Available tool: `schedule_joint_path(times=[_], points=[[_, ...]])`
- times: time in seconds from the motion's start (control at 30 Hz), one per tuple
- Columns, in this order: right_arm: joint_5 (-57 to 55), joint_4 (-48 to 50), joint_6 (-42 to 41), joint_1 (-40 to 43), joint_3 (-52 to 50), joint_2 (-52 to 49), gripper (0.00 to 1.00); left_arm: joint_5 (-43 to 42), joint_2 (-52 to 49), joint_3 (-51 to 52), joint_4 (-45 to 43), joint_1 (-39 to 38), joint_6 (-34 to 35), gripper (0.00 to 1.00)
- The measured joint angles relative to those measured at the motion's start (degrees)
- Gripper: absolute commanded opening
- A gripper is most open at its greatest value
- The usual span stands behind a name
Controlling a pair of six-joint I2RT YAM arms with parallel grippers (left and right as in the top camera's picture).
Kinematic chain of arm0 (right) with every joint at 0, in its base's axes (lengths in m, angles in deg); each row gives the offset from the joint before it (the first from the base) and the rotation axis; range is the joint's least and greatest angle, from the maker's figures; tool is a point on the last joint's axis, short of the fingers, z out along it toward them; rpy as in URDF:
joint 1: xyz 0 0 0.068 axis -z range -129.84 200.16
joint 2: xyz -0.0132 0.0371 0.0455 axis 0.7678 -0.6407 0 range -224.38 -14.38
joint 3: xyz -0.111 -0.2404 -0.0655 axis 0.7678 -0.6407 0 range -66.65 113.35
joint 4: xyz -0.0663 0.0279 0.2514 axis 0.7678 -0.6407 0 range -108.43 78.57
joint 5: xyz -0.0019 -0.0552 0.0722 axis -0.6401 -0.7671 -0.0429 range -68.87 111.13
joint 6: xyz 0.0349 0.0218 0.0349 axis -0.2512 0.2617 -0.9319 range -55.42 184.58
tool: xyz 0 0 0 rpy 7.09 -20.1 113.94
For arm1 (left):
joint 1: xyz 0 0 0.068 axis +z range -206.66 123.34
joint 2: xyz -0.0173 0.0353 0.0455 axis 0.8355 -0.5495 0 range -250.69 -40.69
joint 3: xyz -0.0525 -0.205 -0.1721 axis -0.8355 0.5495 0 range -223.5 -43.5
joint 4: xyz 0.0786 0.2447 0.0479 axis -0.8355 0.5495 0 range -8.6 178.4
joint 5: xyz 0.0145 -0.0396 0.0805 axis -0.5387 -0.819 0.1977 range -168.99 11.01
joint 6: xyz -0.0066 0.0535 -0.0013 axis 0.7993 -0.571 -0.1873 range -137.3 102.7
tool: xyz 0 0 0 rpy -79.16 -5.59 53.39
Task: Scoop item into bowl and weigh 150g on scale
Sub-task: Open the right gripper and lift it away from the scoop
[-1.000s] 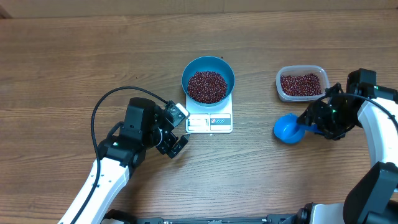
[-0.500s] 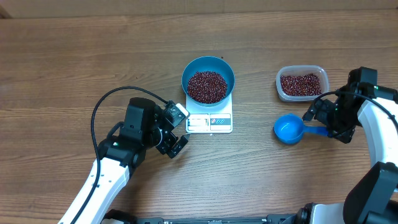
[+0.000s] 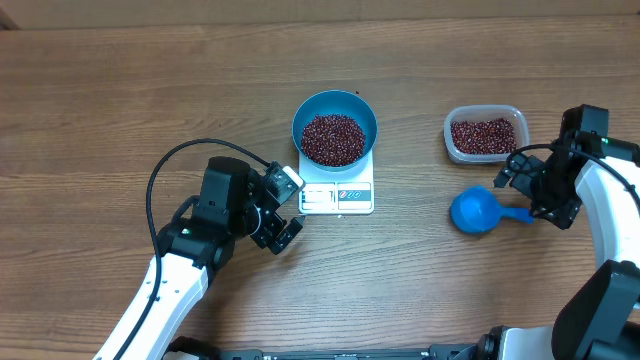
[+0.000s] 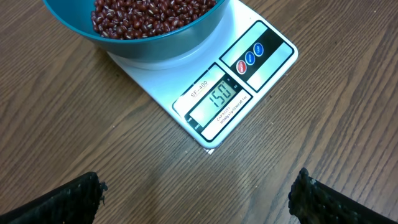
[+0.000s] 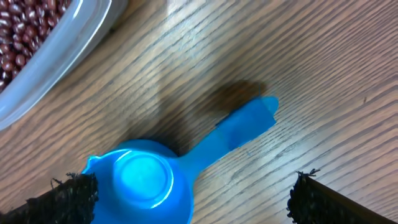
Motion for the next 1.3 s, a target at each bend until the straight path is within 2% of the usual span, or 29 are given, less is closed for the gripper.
schedule_joint_path(times=[0.27, 0.6, 0.9, 1.3], points=[[1.4, -0.66, 0.04, 0.0, 3.17, -0.02, 0.97, -0.02, 0.0, 0.0, 0.0, 0.0, 0.0, 1.0], [6.67, -12.39, 5.07, -1.99, 21.29, 2.29, 0.98, 0.0, -0.09, 0.0, 0.0, 0.0, 0.0, 1.0], [11.63, -19.98, 10.56, -8.17, 32.28, 14.8, 1.0, -0.02, -0.15, 0.0, 0.0, 0.0, 0.0, 1.0], [16.2, -30.23, 10.93, -9.77, 33.64, 28.37, 1.0, 0.0, -0.15, 0.0, 0.0, 0.0, 0.0, 1.0]])
